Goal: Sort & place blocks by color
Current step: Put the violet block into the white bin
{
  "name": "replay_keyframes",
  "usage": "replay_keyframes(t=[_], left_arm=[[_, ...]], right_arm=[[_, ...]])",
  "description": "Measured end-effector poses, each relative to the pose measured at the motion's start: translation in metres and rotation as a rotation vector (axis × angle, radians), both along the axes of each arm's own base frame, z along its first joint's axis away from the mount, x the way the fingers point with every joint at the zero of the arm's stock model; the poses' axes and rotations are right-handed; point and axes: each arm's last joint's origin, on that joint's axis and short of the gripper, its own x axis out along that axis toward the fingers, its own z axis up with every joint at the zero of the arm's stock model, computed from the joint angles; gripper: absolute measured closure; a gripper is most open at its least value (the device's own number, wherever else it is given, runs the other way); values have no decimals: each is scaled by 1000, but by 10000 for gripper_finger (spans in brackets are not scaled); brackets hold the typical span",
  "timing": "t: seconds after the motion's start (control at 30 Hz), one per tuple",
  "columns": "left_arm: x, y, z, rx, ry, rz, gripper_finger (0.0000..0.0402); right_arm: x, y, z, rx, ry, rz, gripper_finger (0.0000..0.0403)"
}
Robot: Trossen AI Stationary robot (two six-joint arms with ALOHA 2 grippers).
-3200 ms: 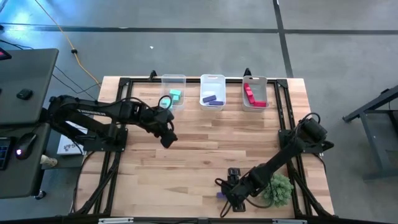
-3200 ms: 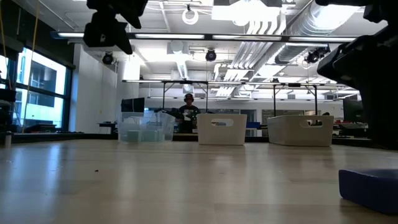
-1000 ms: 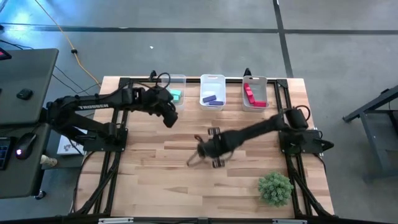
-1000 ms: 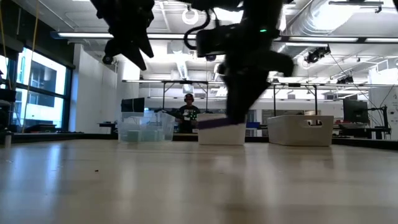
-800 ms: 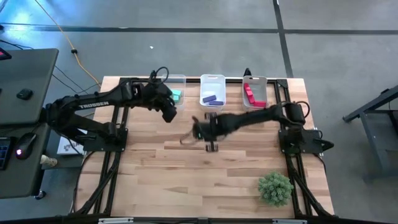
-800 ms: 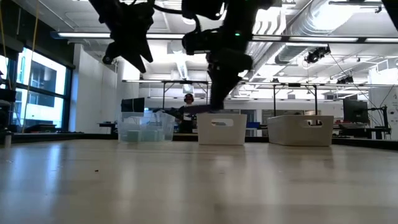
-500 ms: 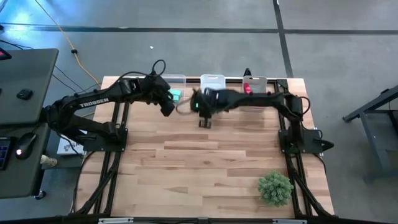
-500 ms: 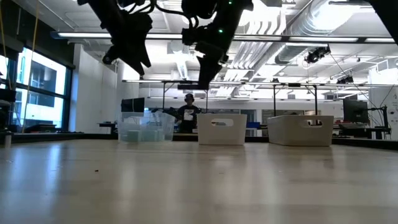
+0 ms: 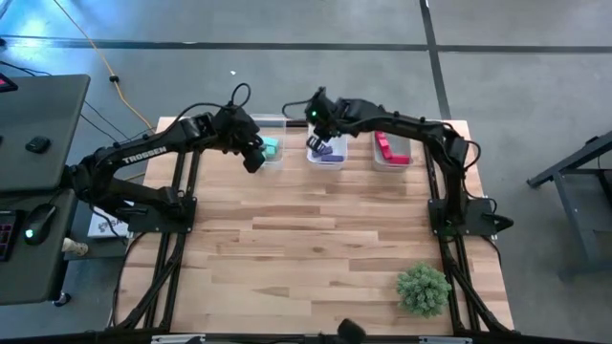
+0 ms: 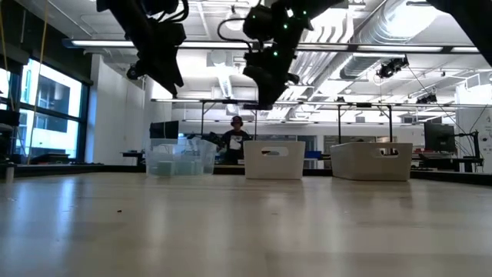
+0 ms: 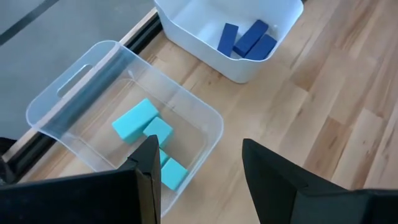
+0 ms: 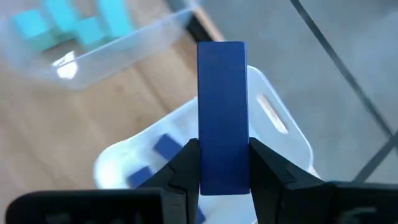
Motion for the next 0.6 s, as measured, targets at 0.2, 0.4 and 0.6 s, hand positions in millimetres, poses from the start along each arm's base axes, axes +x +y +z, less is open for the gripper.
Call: replay_keyframes(t=[0.2,0.4,0.6], left_arm=[[0,1,1,16,-2,-12,259],[1,1,1,19,-5,-12,259],[1,1,1,18,-5,-12,259]], right_arm=[[-13,-26,-1,44,-78,-219,320],[-16,-38,-6,94,-138,-360,320],[-8,-41,-36,206,-97,-402,320]])
